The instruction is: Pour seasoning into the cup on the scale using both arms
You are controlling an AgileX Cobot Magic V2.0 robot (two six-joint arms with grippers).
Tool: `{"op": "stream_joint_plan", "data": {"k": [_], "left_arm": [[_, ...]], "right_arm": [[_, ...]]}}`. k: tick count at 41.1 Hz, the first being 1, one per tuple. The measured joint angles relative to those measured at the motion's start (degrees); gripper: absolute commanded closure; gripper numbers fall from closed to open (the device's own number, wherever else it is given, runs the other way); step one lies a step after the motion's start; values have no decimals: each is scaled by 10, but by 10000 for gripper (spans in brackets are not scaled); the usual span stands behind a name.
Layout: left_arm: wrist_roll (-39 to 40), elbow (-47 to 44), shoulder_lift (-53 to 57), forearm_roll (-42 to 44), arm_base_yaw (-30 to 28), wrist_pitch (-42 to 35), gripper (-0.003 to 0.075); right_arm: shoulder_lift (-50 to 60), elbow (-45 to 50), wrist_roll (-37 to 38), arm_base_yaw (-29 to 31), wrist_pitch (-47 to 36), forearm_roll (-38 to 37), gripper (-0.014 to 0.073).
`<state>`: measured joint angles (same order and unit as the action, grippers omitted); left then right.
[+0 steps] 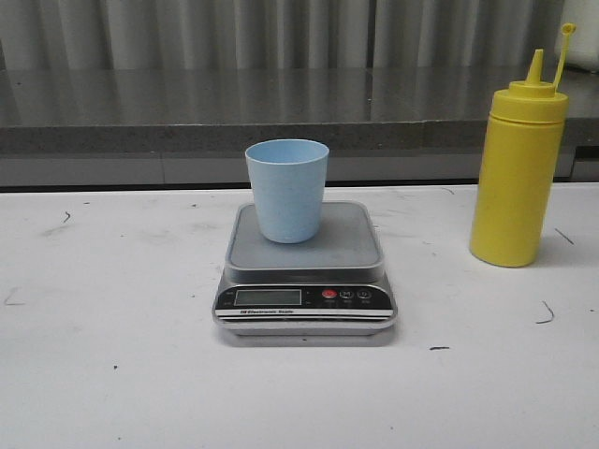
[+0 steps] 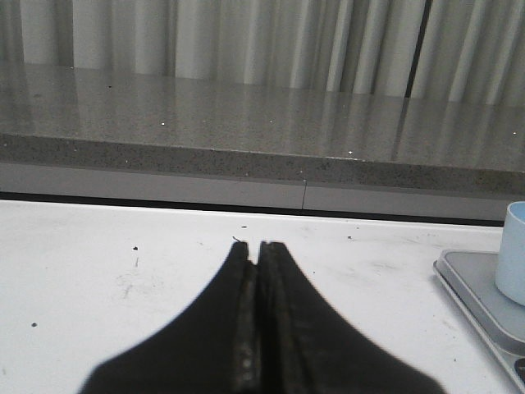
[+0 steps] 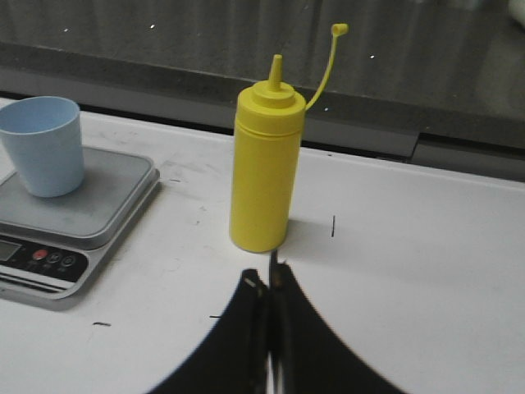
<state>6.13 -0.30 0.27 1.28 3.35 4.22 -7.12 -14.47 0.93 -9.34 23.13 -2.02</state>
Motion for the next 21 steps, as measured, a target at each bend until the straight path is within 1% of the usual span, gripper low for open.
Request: {"op": "stream_joint_plan", "data": {"k": [7,9,16,21], "left_arm": [[0,0,0,0,0,0,740],[0,0,0,0,0,0,740],[0,0,0,0,0,-3,740],[0,0,0,0,0,-3,740]], "right_arm": [[64,127,-1,62,-128,3,660],[72,149,-1,71,-156,3,660],[77,160,-1,88,-184,4,660],[77,160,-1,89,-184,4,660]]}}
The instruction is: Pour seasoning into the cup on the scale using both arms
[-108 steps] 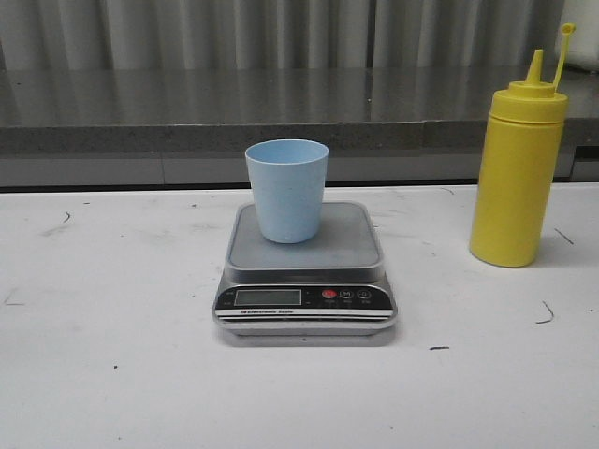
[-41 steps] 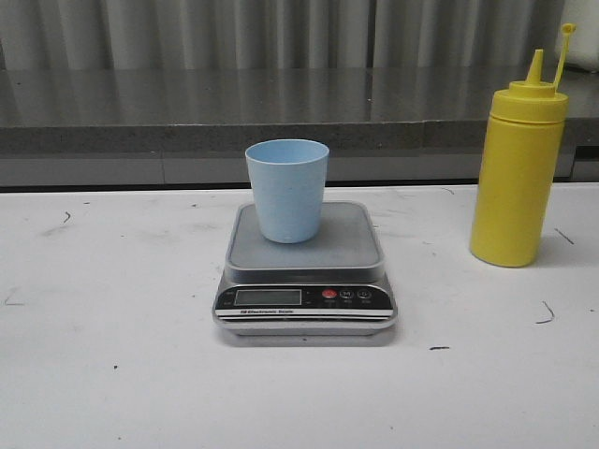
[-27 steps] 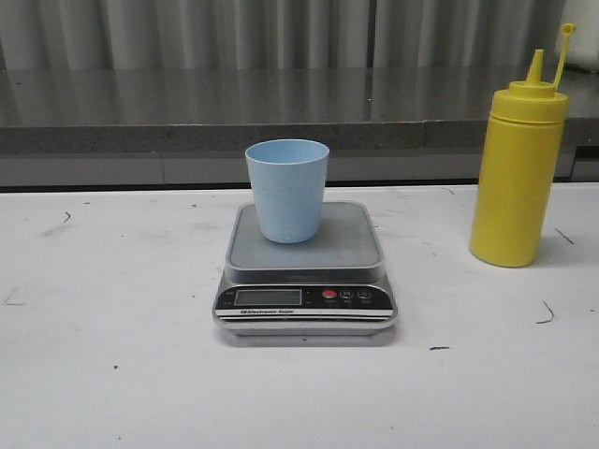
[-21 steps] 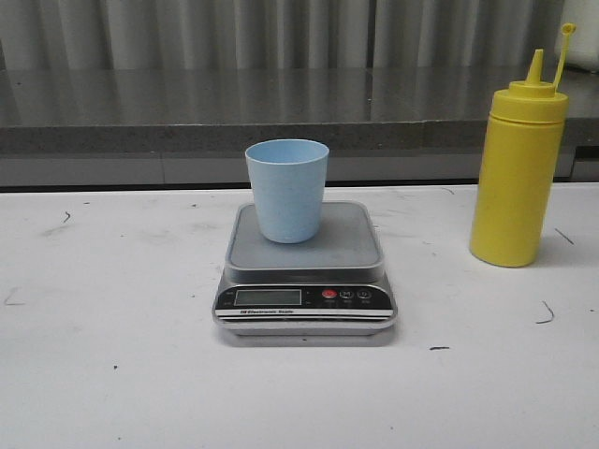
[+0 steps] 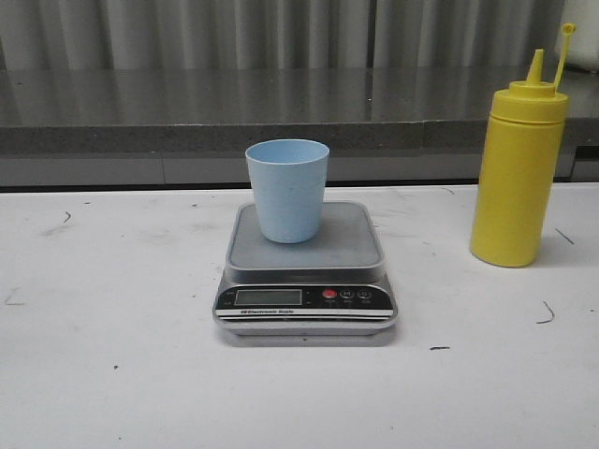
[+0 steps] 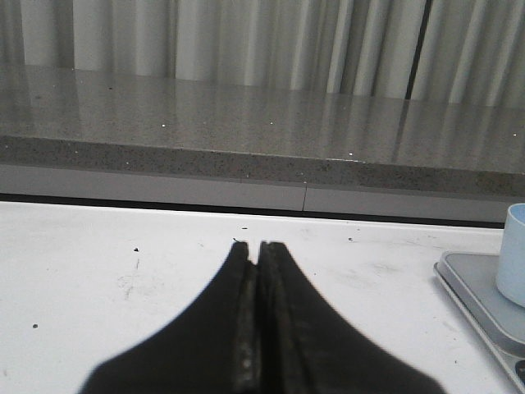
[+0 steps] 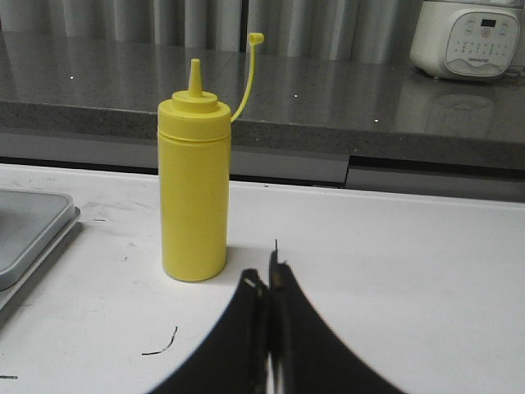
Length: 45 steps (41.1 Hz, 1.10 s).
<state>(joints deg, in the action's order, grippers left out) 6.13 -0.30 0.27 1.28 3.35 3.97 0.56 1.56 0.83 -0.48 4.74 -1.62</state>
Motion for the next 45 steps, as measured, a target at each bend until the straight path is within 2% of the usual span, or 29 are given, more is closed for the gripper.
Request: {"op": "stream_joint_plan", "data": {"k": [9,18,45], "left_arm": [[0,0,0,0,0,0,740],[0,0,0,0,0,0,740],[0,0,0,0,0,0,740]], "right_arm": [[0,0,0,0,0,1,660],[0,0,0,0,0,36,660],[0,0,0,0,0,42,660]]}}
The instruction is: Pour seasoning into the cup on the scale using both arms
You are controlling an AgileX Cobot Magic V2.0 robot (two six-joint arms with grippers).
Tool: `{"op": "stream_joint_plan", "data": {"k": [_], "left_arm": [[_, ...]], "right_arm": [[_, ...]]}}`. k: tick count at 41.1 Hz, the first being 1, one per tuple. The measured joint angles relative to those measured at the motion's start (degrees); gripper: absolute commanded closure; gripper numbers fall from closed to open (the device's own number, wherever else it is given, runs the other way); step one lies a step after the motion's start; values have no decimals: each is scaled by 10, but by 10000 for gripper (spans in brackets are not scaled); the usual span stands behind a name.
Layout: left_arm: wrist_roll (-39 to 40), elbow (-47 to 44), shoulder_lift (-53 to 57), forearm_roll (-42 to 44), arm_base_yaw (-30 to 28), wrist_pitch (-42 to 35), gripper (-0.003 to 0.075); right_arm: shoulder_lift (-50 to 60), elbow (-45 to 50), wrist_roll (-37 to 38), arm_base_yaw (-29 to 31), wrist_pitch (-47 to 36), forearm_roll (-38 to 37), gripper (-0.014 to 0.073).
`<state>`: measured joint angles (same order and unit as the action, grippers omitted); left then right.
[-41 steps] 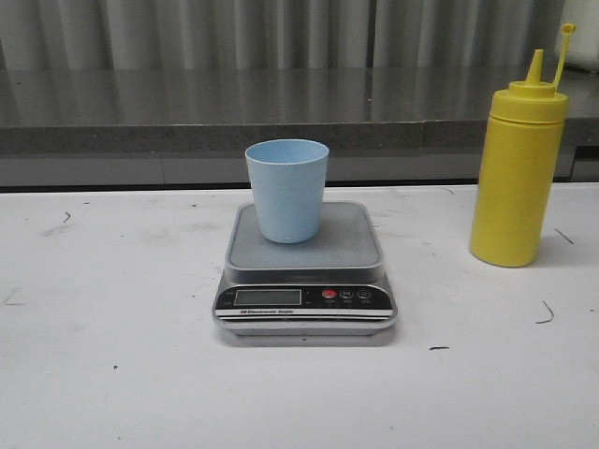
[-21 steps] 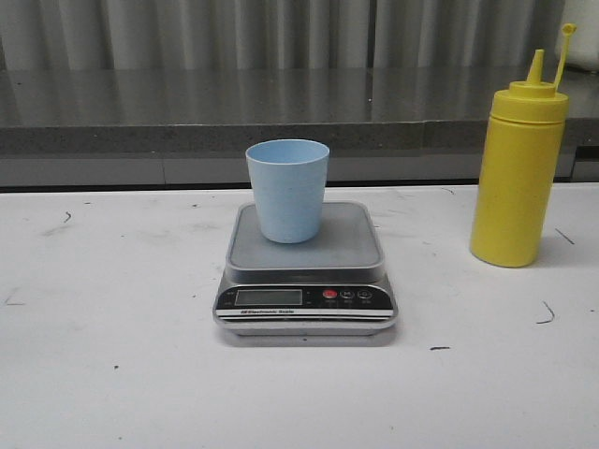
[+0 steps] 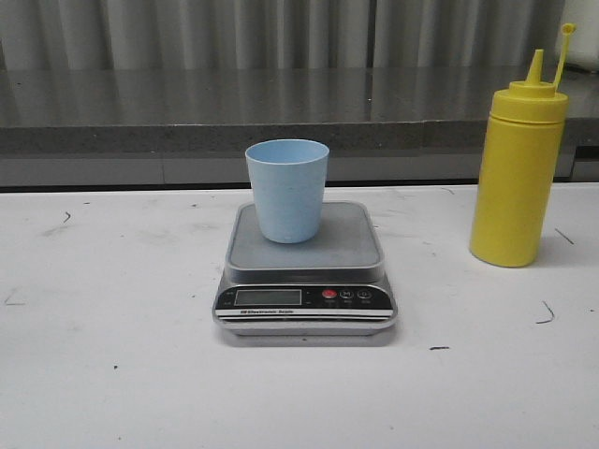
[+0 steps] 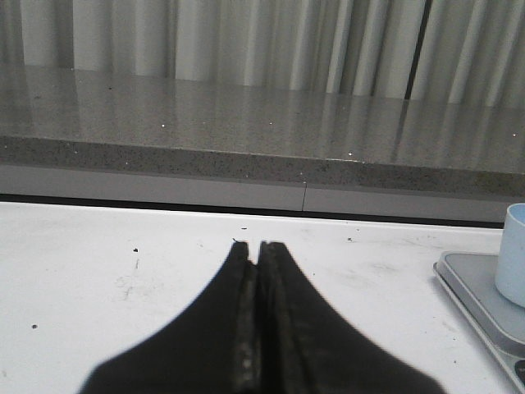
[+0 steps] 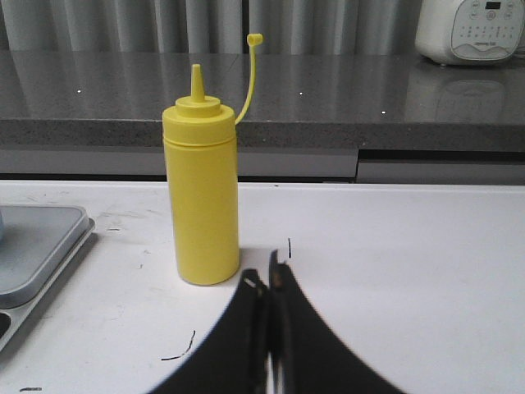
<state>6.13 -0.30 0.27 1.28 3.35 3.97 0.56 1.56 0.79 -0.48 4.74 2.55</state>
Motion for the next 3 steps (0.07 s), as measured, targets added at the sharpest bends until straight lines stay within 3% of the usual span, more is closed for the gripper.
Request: {"op": "stream_joint_plan", "data": {"k": [3], "left_arm": [[0,0,0,0,0,0,740]], "right_arm": [[0,0,0,0,0,0,660]]}}
